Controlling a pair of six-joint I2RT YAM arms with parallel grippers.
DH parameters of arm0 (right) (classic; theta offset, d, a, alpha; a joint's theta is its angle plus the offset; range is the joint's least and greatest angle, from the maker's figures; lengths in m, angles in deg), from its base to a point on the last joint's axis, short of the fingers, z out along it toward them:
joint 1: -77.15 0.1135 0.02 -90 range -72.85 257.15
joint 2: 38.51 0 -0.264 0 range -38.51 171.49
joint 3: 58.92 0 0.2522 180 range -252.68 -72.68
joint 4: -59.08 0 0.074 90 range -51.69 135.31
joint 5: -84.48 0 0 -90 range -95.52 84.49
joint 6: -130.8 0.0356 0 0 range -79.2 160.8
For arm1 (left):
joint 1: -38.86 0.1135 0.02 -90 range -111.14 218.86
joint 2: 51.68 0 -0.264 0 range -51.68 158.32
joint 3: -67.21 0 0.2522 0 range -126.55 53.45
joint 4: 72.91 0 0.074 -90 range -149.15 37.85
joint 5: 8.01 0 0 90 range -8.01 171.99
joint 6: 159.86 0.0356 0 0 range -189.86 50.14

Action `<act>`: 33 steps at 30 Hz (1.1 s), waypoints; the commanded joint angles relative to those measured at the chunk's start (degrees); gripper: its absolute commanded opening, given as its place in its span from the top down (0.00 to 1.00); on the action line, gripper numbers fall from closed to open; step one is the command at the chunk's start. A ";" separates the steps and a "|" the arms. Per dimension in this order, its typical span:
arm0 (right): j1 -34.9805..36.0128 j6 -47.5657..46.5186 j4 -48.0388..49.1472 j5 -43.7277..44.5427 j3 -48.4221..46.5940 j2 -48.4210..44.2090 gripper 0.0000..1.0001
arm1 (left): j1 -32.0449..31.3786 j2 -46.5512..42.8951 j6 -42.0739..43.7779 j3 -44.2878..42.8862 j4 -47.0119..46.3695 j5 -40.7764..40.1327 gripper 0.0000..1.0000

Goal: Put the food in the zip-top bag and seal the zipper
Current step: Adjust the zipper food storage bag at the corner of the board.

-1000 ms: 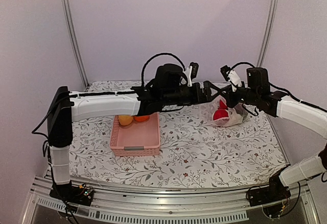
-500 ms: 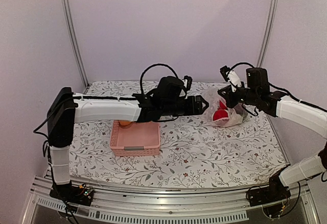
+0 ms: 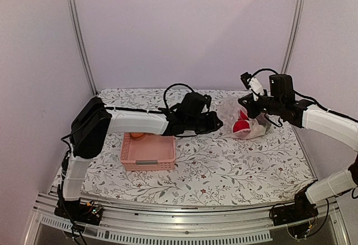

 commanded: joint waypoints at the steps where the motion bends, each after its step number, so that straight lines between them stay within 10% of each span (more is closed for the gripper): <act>1: -0.15 -0.95 0.62 0.67 -0.28 0.60 1.00 | 0.70 -0.49 1.42 -2.21 -5.45 5.65 0.99; 10: -0.17 -4.71 3.72 20.74 -2.55 -1.67 1.00 | -3.80 -6.64 10.54 -3.08 -7.22 1.46 1.00; 30: -0.61 -9.71 5.64 26.58 -10.53 -0.38 1.00 | -0.80 5.92 15.31 -28.55 1.95 4.19 1.00; 33: -0.61 -8.35 5.54 23.89 -7.53 -0.29 1.00 | -0.67 5.50 15.52 -25.77 2.06 4.83 0.77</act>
